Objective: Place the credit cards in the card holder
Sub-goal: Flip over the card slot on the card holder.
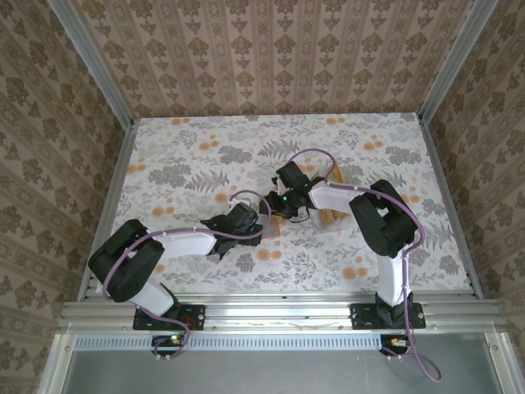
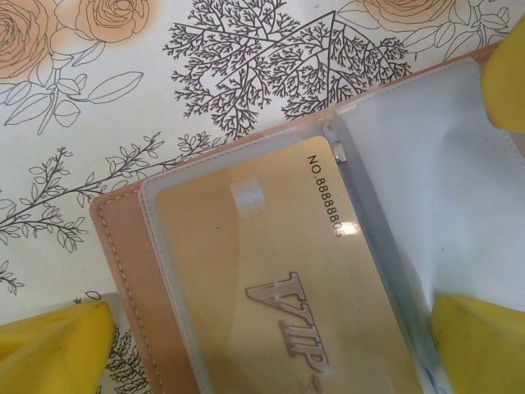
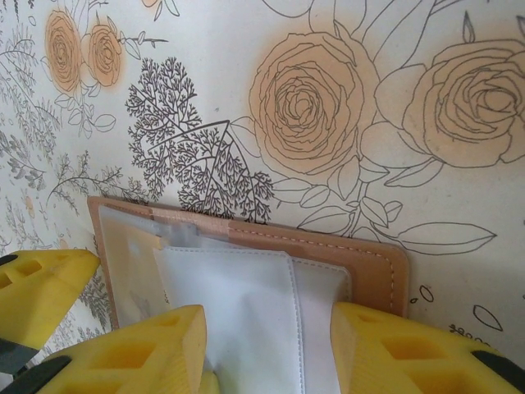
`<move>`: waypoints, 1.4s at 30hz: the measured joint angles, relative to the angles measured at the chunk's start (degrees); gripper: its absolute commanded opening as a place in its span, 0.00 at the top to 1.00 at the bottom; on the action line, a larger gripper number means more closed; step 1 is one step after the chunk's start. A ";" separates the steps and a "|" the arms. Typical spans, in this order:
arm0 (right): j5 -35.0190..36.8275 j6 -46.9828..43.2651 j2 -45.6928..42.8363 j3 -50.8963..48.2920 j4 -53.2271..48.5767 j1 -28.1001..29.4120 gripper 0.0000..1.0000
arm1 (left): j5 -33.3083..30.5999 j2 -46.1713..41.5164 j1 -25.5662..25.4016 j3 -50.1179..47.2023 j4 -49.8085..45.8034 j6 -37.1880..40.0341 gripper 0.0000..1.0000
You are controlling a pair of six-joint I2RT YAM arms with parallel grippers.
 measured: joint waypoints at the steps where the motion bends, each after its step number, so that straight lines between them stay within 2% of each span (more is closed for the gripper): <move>1: 0.00 0.00 0.02 0.00 0.04 0.04 0.56 | 0.00 0.00 0.00 0.00 0.02 0.00 0.00; 25: 0.02 -0.04 0.39 0.26 0.46 2.58 0.56 | -0.17 -0.20 -0.04 0.00 -0.13 0.00 0.00; 42: 3.58 -3.69 0.33 3.10 -6.21 3.52 0.56 | -0.17 -1.20 -0.04 -0.02 -1.36 0.02 0.00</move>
